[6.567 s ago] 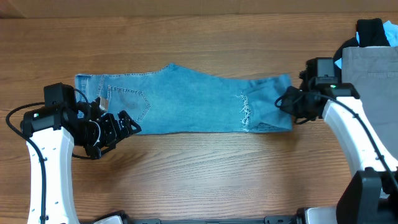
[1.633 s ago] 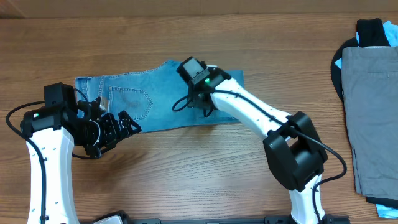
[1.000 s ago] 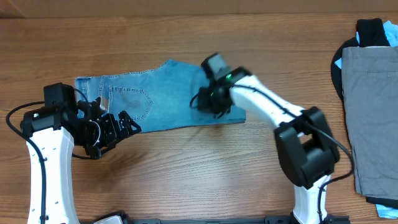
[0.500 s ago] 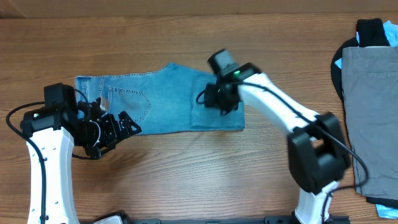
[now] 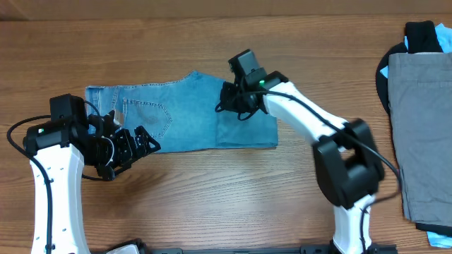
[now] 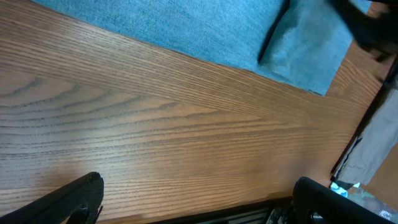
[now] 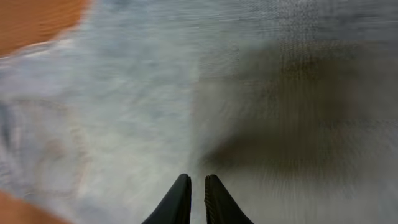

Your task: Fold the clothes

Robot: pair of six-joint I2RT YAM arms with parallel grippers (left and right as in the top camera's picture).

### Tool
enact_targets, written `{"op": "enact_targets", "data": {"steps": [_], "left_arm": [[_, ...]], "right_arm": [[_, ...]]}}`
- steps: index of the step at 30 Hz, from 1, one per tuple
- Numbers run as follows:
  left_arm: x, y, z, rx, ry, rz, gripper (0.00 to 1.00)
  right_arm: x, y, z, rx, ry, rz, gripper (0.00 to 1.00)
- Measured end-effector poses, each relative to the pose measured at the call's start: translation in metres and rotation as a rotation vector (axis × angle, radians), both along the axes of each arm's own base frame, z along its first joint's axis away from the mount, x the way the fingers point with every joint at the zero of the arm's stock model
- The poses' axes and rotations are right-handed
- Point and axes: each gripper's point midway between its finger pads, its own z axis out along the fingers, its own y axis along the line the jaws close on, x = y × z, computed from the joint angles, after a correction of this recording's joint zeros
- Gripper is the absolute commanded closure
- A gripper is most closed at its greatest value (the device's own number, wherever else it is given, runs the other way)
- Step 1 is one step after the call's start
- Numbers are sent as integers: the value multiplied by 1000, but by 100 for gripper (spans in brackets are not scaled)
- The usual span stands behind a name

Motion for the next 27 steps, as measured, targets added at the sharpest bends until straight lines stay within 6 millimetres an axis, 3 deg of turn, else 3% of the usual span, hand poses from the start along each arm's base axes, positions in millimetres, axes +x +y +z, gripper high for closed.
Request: {"op": "enact_targets", "data": {"steps": [4,8,10,12,14,16,19,22,24,27], "left_arm": [[-1,0,0,-2,6,0,0],[-2,-1,0,-3,11,0,0],[-2,-1,0,-3,10,0,0],[-2,-1,0,-2,7,0,0],[1,0,0,1,-4,0,0],[6,2,0,8,-28,1,0],[11,3,1,8,-36,22,0],[12,3,1,4,-30,43,0],[12,3,1,3,-26,50,0],[11,3,1,1,-22,54,0]], "right_arm": [[4,1,-32,-13,26,-1,87],[3,-7,-32,-13,56,-2,87],[-3,-17,-29,-33,103,-10,82],[-6,-30,-19,-53,125,-12,66],[-9,-42,4,-66,122,-10,38],[-12,-54,56,-46,68,-19,28],[-23,-61,117,-10,-13,-6,30],[-44,-58,161,20,-69,35,52],[-52,-48,168,32,-86,72,67],[-59,-26,147,34,-79,125,82]]}}
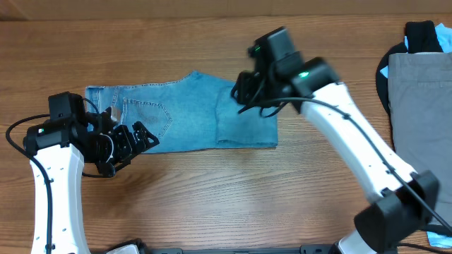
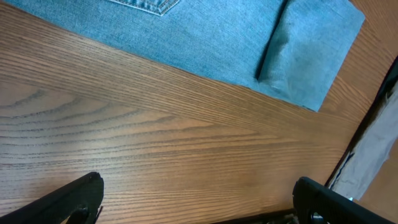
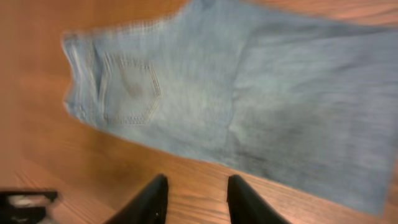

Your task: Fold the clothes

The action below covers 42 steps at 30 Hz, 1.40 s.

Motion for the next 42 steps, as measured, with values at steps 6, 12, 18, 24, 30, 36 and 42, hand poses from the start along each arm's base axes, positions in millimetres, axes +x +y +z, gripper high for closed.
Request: {"op": "enact_targets", "data": {"steps": [6,12,18,24,30,36,42], "left_arm": [[-2,-1,0,-3,12,3,0],[-2,-1,0,-3,12,3,0],[-2,-1,0,-4,13,6,0],[-3,1,-1,6,21,11,0],[-1,6,-3,35,15,17,0],[18,22,-5,124,-61,30,0],[36,43,-5,237,-126,55,0]], "right_arm": [[-24,25,-75,-29,81,48,95],[-24,22,-128,-3,87,3,95],[-38,16,-183,-29,187,-23,96],[-42,10,-184,-38,232,-38,96],[-53,-30,-152,-151,254,-110,36],[-28,-54,-30,-74,-42,-192,0],[-26,-89,-12,-167,-107,-266,0]]}}
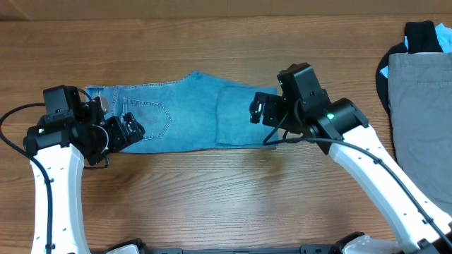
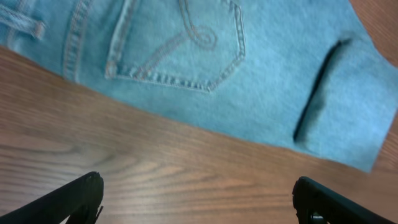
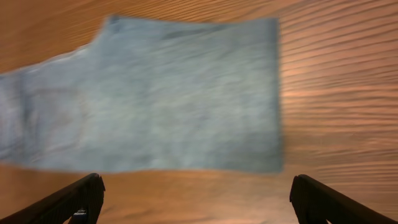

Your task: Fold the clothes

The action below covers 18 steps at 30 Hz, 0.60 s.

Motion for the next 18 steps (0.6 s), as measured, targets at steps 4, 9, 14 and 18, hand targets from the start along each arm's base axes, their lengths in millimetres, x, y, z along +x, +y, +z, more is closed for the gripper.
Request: {"op": "enact_targets", "data": {"steps": [4,9,14,18], "left_arm": [[8,13,1,70,-28,20,0],[23,39,5,195,-78,89,0],[35,64,13,259,-136,172,0],[36,96,10,249,-142,292,0]], "right_arm": [[8,-21,-25,-95,33,-59,0],[19,-50,-43,-156,70,-137,0],[23,-69,-48,-177,86,-188,0],[24,-73,-48,-182,87,-194,0]]}}
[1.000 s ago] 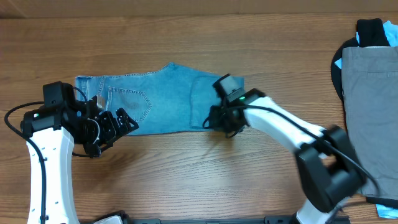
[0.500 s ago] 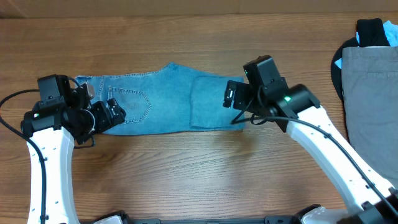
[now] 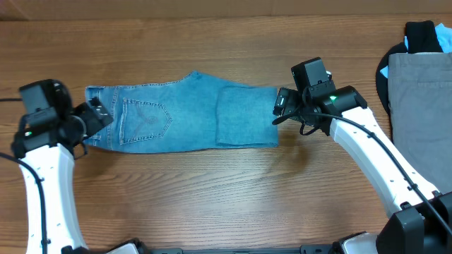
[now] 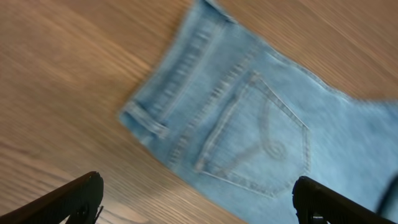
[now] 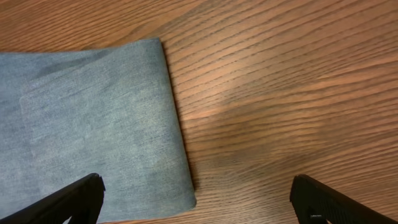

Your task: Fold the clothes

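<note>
A pair of blue jeans (image 3: 176, 113) lies flat across the table, its leg end folded back onto itself at the right. My left gripper (image 3: 95, 116) stands open at the waistband end. The left wrist view shows the waistband and back pocket (image 4: 261, 124) ahead of the wide-apart fingers (image 4: 74, 199). My right gripper (image 3: 281, 109) is open at the right edge of the folded leg end (image 5: 93, 124), with bare wood between its fingers (image 5: 323, 199). Neither gripper holds anything.
A pile of other clothes lies at the table's right edge: a grey garment (image 3: 420, 127) on top, with black (image 3: 420, 35) and light blue pieces under it. Bare wooden table (image 3: 212, 197) lies in front of the jeans.
My left gripper has moved left, from over the back pocket to the waistband end. My right gripper has moved right, from over the folded leg end to its right edge. The jeans lie unchanged.
First my right gripper was shut, low on the jeans at the fold, with the left gripper open by the jeans' near edge. Then the right gripper was higher, jaws slightly apart. Later it was wide open over the folded end. Now both grippers stand open at opposite ends.
</note>
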Robot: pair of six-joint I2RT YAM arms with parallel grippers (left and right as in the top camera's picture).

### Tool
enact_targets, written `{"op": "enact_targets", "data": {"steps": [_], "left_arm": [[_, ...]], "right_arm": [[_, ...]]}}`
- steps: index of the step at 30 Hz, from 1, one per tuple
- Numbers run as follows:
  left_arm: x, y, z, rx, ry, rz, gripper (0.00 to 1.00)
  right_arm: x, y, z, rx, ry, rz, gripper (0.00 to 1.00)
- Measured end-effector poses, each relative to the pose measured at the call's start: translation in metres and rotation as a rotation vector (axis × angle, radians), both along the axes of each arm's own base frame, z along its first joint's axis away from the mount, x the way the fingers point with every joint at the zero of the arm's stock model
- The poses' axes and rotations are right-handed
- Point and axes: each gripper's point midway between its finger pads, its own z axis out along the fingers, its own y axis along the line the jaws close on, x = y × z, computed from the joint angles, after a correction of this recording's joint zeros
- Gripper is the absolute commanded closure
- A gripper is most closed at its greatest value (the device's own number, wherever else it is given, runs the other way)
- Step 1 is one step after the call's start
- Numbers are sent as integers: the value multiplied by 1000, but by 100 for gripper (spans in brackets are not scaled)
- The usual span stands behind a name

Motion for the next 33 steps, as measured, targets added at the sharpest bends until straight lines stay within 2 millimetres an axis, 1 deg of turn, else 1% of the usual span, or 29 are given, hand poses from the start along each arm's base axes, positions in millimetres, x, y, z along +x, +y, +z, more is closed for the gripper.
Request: {"op": "enact_targets", "data": {"steps": [2,5,7,9,10,12,13,14,17,20,25,28,31,33], "left_arm": [[0,13,-8,-40,-1,37,0],[-2,23,-27,-120,27,70,0],[-3,26,-37,-154,48,83,0],[-1,28,-50,-183,70,88,0],[0,28,-56,-192,78,86,0],[5,29,-62,-199,78,82,0],[9,31,-65,-199,69,79,0],[11,32,-66,-199,65,78,0],[15,33,-69,-200,60,75,0],[15,33,-70,-202,60,71,0],[15,32,-78,-216,78,71,0],[15,32,-79,-218,82,72,0],[15,32,-80,-218,82,72,0],[15,32,-80,-218,83,72,0]], "right_arm": [[1,-2,0,-4,-1,1,0],[3,-2,0,-4,-7,2,0],[5,-2,-2,-6,-6,5,0],[5,-1,-11,-15,15,12,0],[5,0,-18,-17,34,16,0],[7,2,-28,-15,57,21,0],[10,7,-36,-2,69,42,0],[11,11,-41,8,78,61,0],[16,30,-60,71,108,160,0],[16,42,-75,112,138,218,0],[20,52,-84,146,140,262,0],[20,55,-90,161,150,275,0],[19,61,-96,190,164,292,4],[19,68,-100,223,173,308,14]]}}
